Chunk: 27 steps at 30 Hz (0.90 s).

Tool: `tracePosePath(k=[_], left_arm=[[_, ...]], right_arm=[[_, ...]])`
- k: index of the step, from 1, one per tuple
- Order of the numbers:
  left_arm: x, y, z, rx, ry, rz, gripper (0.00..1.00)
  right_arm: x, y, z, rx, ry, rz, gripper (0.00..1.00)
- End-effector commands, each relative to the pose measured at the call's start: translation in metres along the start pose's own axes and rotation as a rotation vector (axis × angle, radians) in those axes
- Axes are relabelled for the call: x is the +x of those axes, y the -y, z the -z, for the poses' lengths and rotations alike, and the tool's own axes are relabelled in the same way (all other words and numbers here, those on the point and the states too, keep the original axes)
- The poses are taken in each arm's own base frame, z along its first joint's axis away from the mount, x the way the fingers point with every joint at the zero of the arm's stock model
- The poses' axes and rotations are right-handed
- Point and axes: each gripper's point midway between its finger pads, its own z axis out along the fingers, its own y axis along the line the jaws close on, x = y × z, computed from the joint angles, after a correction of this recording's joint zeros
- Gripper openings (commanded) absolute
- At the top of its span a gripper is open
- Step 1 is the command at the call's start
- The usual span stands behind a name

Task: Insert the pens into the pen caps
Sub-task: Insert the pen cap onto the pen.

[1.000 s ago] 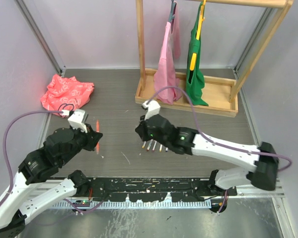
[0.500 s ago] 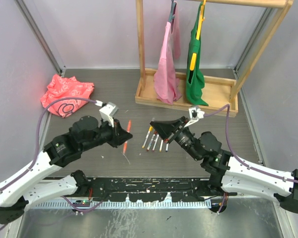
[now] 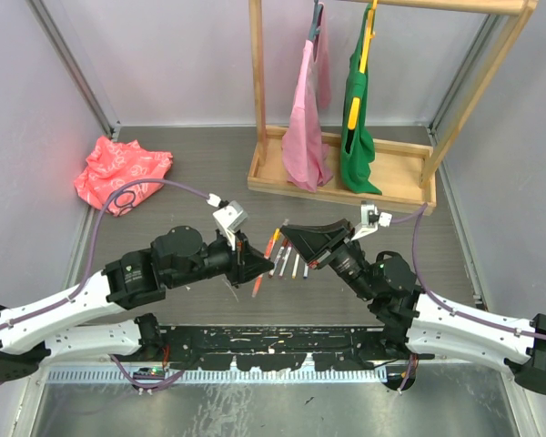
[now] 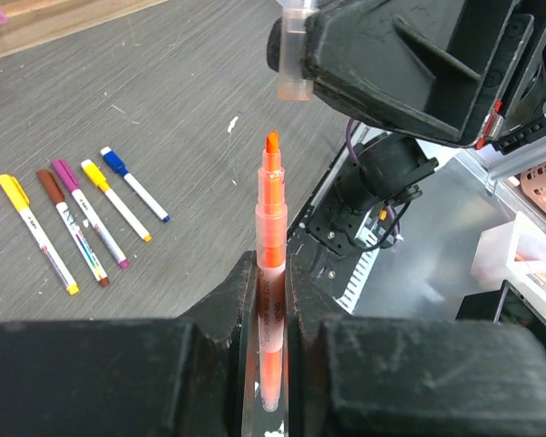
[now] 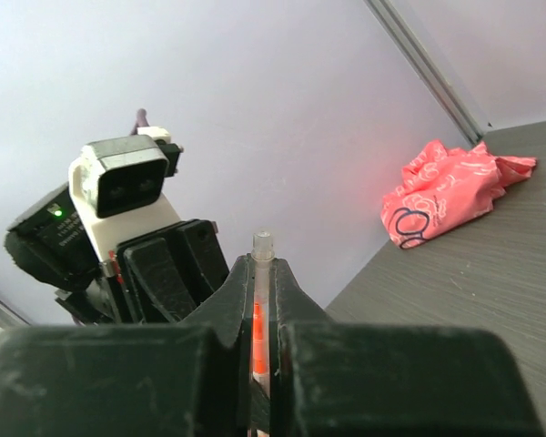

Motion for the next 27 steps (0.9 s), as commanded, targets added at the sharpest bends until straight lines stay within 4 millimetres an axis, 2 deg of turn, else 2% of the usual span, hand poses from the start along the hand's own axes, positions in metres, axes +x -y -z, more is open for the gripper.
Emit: tracePosePath(k=[1, 27], left_arm=[[-0.023, 0.014, -0.001, 0.054, 0.086, -0.013, 0.0], [-0.015, 0.011, -0.002, 0.046, 0.057, -0.02, 0.0]], right_arm=[[-0.025, -0.026, 0.003, -0.109, 0.095, -0.057, 0.0], [-0.007, -0.023, -0.004, -0.101, 0.023, -0.031, 0.0]])
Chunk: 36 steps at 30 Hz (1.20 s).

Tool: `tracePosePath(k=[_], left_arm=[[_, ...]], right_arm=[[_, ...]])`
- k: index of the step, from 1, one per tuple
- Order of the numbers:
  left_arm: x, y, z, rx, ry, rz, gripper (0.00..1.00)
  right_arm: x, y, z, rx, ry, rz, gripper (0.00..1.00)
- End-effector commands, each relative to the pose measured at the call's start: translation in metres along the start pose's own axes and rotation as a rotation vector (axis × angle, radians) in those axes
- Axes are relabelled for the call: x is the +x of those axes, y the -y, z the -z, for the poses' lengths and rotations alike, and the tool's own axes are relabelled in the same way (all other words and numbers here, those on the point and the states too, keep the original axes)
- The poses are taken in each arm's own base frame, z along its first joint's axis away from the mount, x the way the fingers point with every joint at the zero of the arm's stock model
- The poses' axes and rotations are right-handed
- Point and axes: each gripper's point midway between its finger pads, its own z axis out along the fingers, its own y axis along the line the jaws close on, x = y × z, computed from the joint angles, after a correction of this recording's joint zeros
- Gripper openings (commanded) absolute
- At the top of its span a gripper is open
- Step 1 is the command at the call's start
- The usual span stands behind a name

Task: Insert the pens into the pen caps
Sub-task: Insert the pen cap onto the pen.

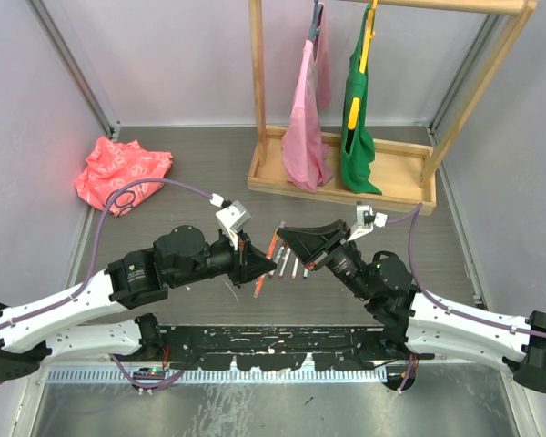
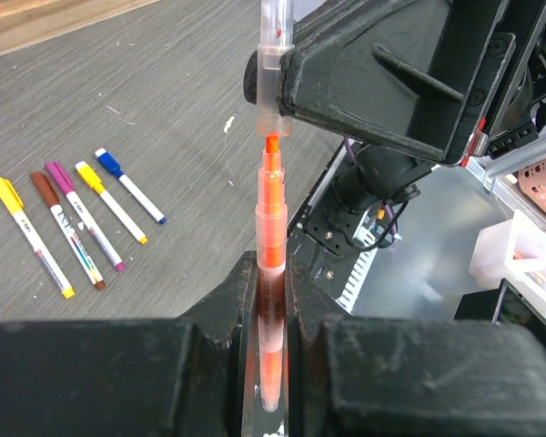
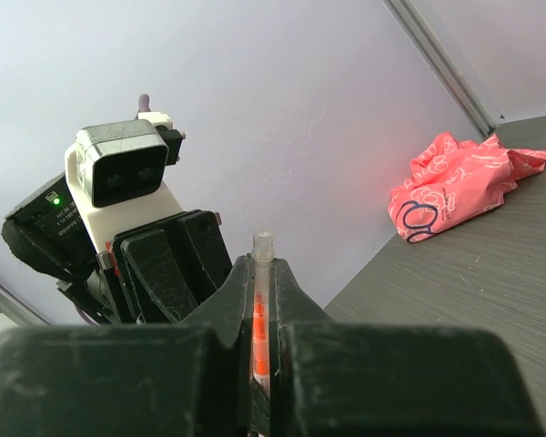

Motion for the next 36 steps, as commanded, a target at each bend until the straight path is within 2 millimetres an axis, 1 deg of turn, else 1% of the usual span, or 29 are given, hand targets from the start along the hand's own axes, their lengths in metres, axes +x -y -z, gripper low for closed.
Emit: tracePosePath(k=[1, 10, 17, 22, 28, 30, 32, 34, 36], left_arm=[[-0.015, 0.008, 0.003, 0.031, 0.06, -0.019, 0.0], [-0.016, 0.007, 0.003, 0.025, 0.061, -0.019, 0.0], [-0.02, 0.005, 0.004, 0.008, 0.077, -0.016, 0.0], [-0.025, 0.004, 0.004, -0.003, 0.095, -0.014, 0.0], [-0.031, 0.002, 0.004, -0.019, 0.119, -0.005, 0.0], [-0.033, 0.002, 0.005, -0.023, 0.128, -0.004, 0.0], [-0.035, 0.001, 0.006, -0.03, 0.137, -0.003, 0.0], [-0.037, 0.001, 0.007, -0.032, 0.145, -0.002, 0.0], [-0.037, 0.0, 0.008, -0.033, 0.146, -0.002, 0.0]], right_arm=[[-0.011, -0.022, -0.004, -0.078, 0.02, -0.015, 0.0], [-0.005, -0.023, -0.004, -0.086, -0.006, -0.013, 0.0], [0.001, -0.018, -0.002, -0.071, -0.033, 0.002, 0.0], [0.01, -0.014, 0.0, -0.065, -0.08, 0.037, 0.0], [0.03, -0.013, -0.001, -0.076, -0.178, 0.073, 0.0], [0.037, -0.011, 0.0, -0.081, -0.203, 0.077, 0.03], [0.04, -0.01, 0.001, -0.083, -0.216, 0.076, 0.09], [0.039, -0.01, 0.002, -0.081, -0.213, 0.077, 0.16], [0.034, -0.011, 0.002, -0.077, -0.195, 0.08, 0.23]])
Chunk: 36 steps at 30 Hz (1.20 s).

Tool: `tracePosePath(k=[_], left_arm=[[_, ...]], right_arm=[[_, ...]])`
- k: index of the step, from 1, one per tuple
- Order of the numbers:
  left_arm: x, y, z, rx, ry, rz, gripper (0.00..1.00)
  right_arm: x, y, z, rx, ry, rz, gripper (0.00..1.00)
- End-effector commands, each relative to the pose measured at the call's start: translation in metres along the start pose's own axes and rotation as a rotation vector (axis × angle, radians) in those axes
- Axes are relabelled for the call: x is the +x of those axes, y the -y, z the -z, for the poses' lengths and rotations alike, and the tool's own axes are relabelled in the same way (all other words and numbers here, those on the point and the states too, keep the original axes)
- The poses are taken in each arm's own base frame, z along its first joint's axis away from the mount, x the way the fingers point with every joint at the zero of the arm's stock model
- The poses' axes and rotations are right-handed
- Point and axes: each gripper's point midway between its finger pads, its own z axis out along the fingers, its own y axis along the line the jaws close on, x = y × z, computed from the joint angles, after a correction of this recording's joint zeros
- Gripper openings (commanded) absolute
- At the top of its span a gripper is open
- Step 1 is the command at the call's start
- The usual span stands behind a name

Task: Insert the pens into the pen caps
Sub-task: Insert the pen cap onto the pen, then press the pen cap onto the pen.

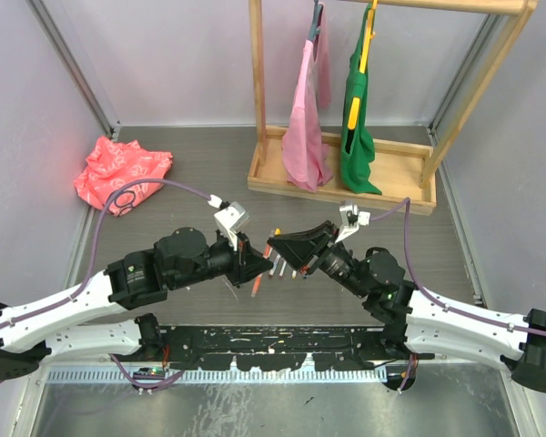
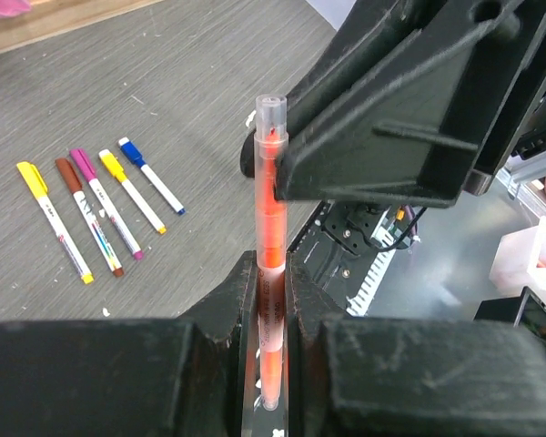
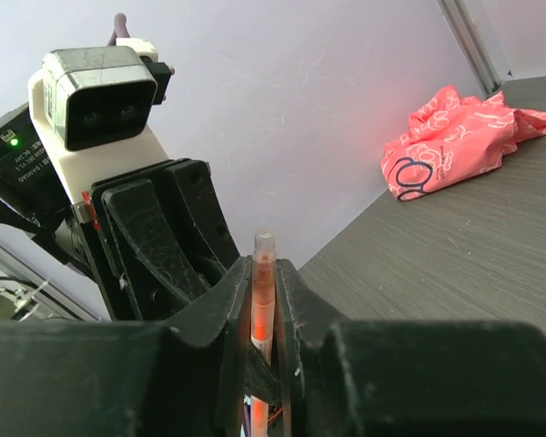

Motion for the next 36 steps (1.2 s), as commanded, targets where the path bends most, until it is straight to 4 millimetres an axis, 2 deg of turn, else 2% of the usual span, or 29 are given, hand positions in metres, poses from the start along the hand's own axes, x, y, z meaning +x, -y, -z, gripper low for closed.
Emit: tracePosePath(k=[1, 5, 9, 14, 16, 18, 21, 26, 33, 36], left_arm=[[-0.038, 0.012, 0.007, 0.033, 0.143, 0.003, 0.0], [-0.036, 0.012, 0.007, 0.035, 0.14, 0.005, 0.0], [-0.035, 0.01, 0.009, 0.031, 0.141, 0.005, 0.0], [-0.032, 0.011, 0.01, 0.042, 0.132, -0.001, 0.0], [-0.031, 0.018, 0.01, 0.08, 0.125, -0.012, 0.0], [-0.027, 0.021, 0.009, 0.105, 0.118, -0.017, 0.0], [-0.025, 0.024, 0.007, 0.122, 0.108, -0.019, 0.0], [-0.024, 0.028, 0.005, 0.144, 0.103, -0.021, 0.0], [-0.025, 0.028, 0.005, 0.141, 0.1, -0.027, 0.0], [-0.024, 0.027, 0.004, 0.138, 0.098, -0.028, 0.0]], right_arm=[[-0.003, -0.017, 0.001, -0.054, -0.028, 0.019, 0.28], [-0.018, -0.02, 0.004, -0.039, 0.005, 0.05, 0.39], [-0.036, -0.023, 0.008, -0.011, 0.027, 0.106, 0.46], [-0.061, -0.023, 0.013, 0.063, 0.061, 0.143, 0.51], [-0.075, -0.021, 0.011, 0.118, 0.083, 0.145, 0.52], [-0.081, -0.021, 0.008, 0.146, 0.082, 0.14, 0.52], [-0.082, -0.026, 0.0, 0.15, 0.067, 0.121, 0.52], [-0.071, -0.028, -0.014, 0.146, 0.019, 0.1, 0.53], [-0.059, -0.025, -0.021, 0.15, -0.021, 0.08, 0.52], [-0.048, -0.031, -0.023, 0.112, -0.072, 0.079, 0.51]])
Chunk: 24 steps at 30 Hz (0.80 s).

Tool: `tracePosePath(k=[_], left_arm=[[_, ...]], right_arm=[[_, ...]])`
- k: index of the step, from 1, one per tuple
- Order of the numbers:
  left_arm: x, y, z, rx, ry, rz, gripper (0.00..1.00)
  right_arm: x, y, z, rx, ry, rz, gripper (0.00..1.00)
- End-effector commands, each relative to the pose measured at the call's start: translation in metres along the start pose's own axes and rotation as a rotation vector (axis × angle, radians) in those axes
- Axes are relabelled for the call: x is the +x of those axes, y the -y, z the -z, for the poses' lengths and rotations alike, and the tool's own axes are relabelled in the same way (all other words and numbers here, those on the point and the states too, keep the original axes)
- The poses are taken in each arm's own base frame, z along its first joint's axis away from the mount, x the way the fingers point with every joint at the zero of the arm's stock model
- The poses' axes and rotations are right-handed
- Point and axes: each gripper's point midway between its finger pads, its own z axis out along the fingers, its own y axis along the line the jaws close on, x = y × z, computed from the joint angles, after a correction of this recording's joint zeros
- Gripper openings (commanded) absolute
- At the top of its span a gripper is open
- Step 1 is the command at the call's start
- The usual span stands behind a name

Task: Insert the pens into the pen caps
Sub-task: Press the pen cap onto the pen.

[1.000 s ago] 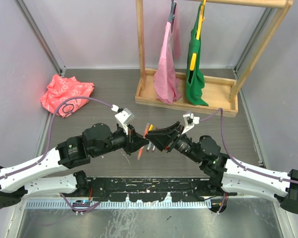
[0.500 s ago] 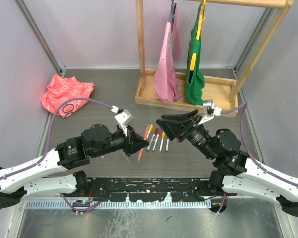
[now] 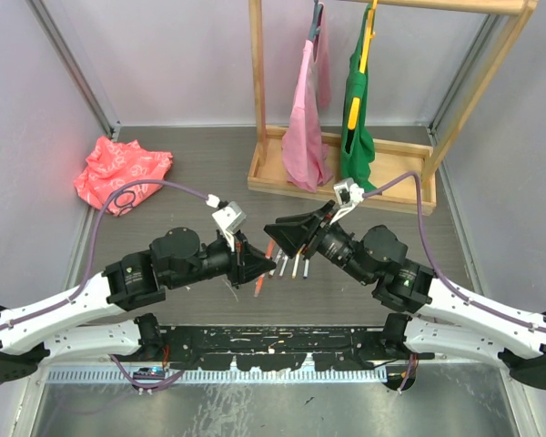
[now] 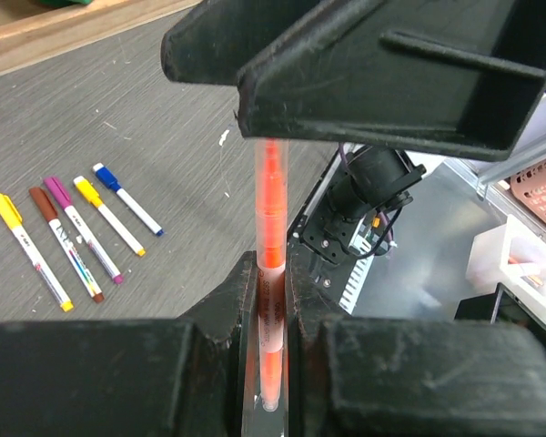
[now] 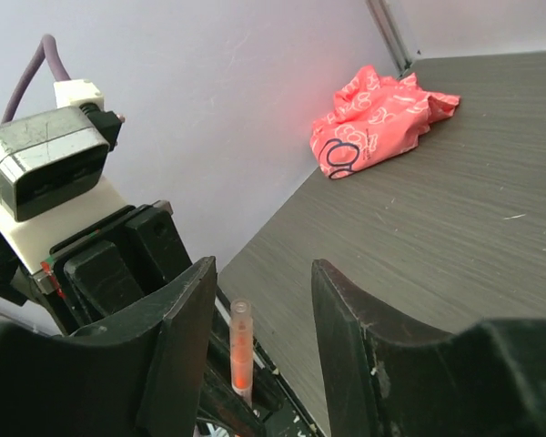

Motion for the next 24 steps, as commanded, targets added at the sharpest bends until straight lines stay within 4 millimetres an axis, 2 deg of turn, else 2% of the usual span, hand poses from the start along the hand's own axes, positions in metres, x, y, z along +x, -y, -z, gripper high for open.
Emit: tracePosePath(k=[1, 8, 14, 19, 24], left_arm=[[-0.018, 0.011, 0.0, 0.048, 0.062, -0.021, 0.0], [-0.02, 0.011, -0.001, 0.044, 0.065, -0.023, 0.0], [-0.021, 0.011, -0.002, 0.039, 0.065, -0.022, 0.0], [-0.028, 0.01, -0.003, 0.023, 0.08, -0.017, 0.0], [-0.052, 0.01, 0.001, -0.014, 0.15, 0.009, 0.0]], right_arm=[[-0.017, -0.029, 0.0, -0.096, 0.012, -0.029, 0.5], [-0.009, -0.034, -0.004, -0.116, -0.036, -0.015, 0.35], [-0.006, -0.029, -0.003, -0.101, -0.037, -0.018, 0.18], [0.006, -0.017, -0.002, -0.06, -0.06, -0.02, 0.01], [0.03, -0.003, -0.003, -0.024, -0.124, -0.023, 0.0]])
